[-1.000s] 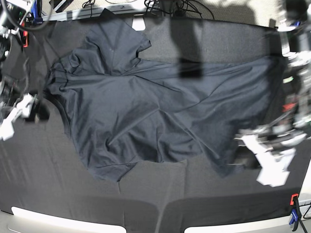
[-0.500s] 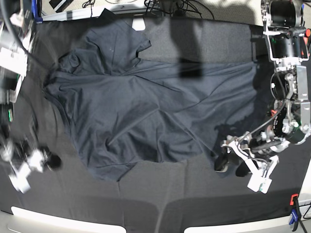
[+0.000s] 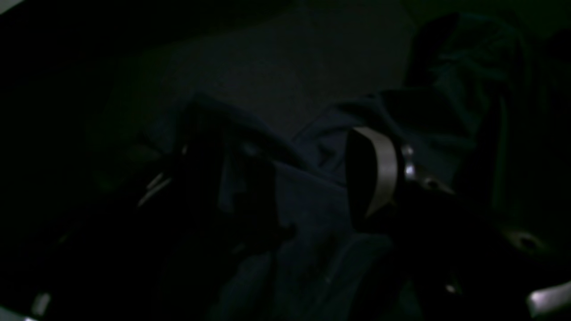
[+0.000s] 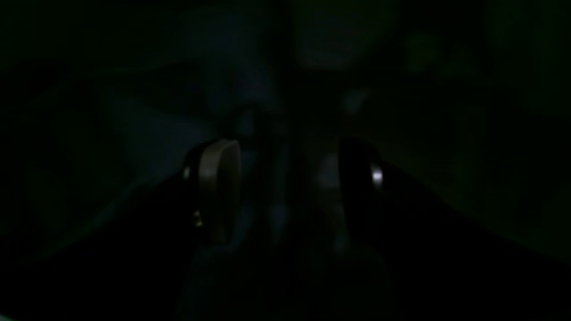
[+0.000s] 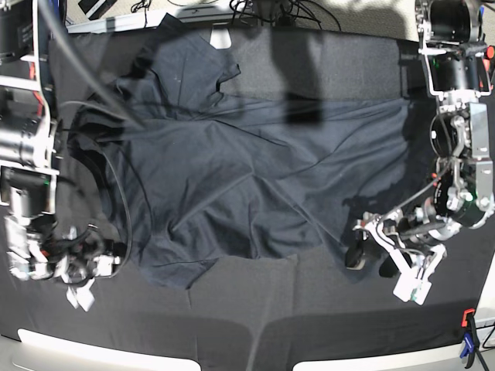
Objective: Layout the t-shirt on the table in an organized manner, then fold the t-shirt properly
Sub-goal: 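Grasp the hem corners with both grippers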
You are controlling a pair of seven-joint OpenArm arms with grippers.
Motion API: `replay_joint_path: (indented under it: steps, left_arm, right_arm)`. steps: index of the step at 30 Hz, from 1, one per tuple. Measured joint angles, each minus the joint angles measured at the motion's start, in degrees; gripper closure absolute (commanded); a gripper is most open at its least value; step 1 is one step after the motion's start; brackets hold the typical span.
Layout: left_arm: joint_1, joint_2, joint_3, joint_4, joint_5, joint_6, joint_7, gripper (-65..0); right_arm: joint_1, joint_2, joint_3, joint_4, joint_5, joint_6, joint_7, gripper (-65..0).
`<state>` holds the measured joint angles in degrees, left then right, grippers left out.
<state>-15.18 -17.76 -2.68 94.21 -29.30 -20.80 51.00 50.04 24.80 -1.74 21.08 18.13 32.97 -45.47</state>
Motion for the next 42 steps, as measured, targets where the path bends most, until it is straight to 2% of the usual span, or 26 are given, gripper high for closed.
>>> replay_joint_path:
  steps: [2, 5, 8, 12, 13, 15, 18, 19, 20, 23, 24, 25, 27, 29, 30, 32, 34, 37, 40, 42]
  left_arm:
    - [0.48, 0.0, 0.0, 0.0, 0.02, 0.55, 0.02, -39.9]
    - [0.39, 0.02, 0.0, 0.0, 0.0, 0.72, 0.2, -39.9]
    - [0.39, 0.02, 0.0, 0.0, 0.02, 0.72, 0.02, -39.9]
    - [0.39, 0.0, 0.0, 0.0, 0.02, 0.76, -0.02, -39.9]
    - [0.39, 0.0, 0.0, 0.0, 0.0, 0.74, 0.0, -39.9]
    - [0.39, 0.02, 0.0, 0.0, 0.0, 0.76, -0.04, -39.9]
    - [0.42, 0.0, 0.0, 0.0, 0.02, 0.76, -0.04, -39.9]
    - [0.39, 0.0, 0.0, 0.0, 0.02, 0.74, -0.04, -39.9]
    - [0.39, 0.0, 0.0, 0.0, 0.02, 0.74, -0.07, -39.9]
    - [0.39, 0.02, 0.0, 0.0, 2.01, 0.83, -0.07, -39.9]
    - [0.42, 0.0, 0.0, 0.0, 2.58, 0.83, -0.04, -39.9]
    - [0.42, 0.0, 0.0, 0.0, 2.8, 0.87, -0.07, -39.9]
    - [0.39, 0.0, 0.0, 0.0, 2.73, 0.9, -0.13, -39.9]
    - [0.42, 0.0, 0.0, 0.0, 2.73, 0.92, -0.24, -39.9]
    - [0.42, 0.0, 0.0, 0.0, 2.86, 0.92, -0.24, -39.9]
    - [0.39, 0.0, 0.0, 0.0, 2.75, 0.94, -0.24, -39.9]
    - [0.39, 0.0, 0.0, 0.0, 2.78, 0.94, -0.22, -39.9]
    - [0.39, 0.0, 0.0, 0.0, 2.78, 0.96, -0.2, -39.9]
    - [0.39, 0.0, 0.0, 0.0, 2.78, 0.94, -0.22, -39.9]
    - [0.39, 0.02, 0.0, 0.0, 2.78, 0.94, -0.22, -39.9]
  right_arm:
    - [-0.07, -0.04, 0.0, -2.32, -1.27, 0.0, 1.79, -34.0]
    - [-0.55, -0.24, 0.0, -2.99, -1.46, 0.0, 1.53, -34.0]
    - [-0.55, -0.85, 0.02, -2.97, 1.09, 0.68, -0.9, -34.0]
    - [-1.64, -1.7, 0.0, -2.97, 5.97, 3.26, -3.15, -33.9]
    - [-1.84, -1.86, 0.0, -2.97, 5.88, 3.45, -3.63, -32.2]
    - [-2.12, -2.05, 0.0, -2.97, 5.7, 3.48, -4.15, -23.7]
    - [-2.14, -2.14, 0.0, -2.97, 5.38, 4.31, -4.28, -3.5]
    - [-2.16, -2.12, 0.0, -2.97, 3.69, 5.25, -1.97, 0.0]
    - [-2.14, -2.12, 0.0, -2.97, 0.79, 5.33, 1.36, 0.0]
    - [-2.27, -1.79, 0.0, -0.92, -13.62, 5.16, 13.99, 0.0]
    - [-2.25, -1.46, 0.0, 0.17, -17.29, 3.67, 17.7, 0.0]
    - [-2.19, -1.11, 0.02, 1.11, -19.15, 0.2, 20.0, 0.0]
    - [-1.73, -0.42, -0.02, 2.49, -21.2, -8.61, 22.58, 0.0]
    - [-1.09, 0.31, 0.0, 2.91, -22.8, -19.21, 23.41, 0.0]
    - [-0.81, 0.81, 0.02, 2.93, -24.3, -22.82, 23.67, 0.0]
    - [-0.68, 1.62, 0.11, 2.93, -27.87, -26.53, 25.07, 0.0]
    - [-0.79, 1.62, 0.17, 2.91, -29.38, -28.57, 25.99, 0.0]
    - [-0.85, 1.03, 0.17, 2.91, -29.27, -28.28, 26.86, -1.8]
    - [-0.83, 0.74, 0.15, 2.91, -29.11, -26.84, 26.8, -18.9]
    - [-0.81, 1.05, 0.15, 2.93, -29.29, -26.75, 24.28, -29.4]
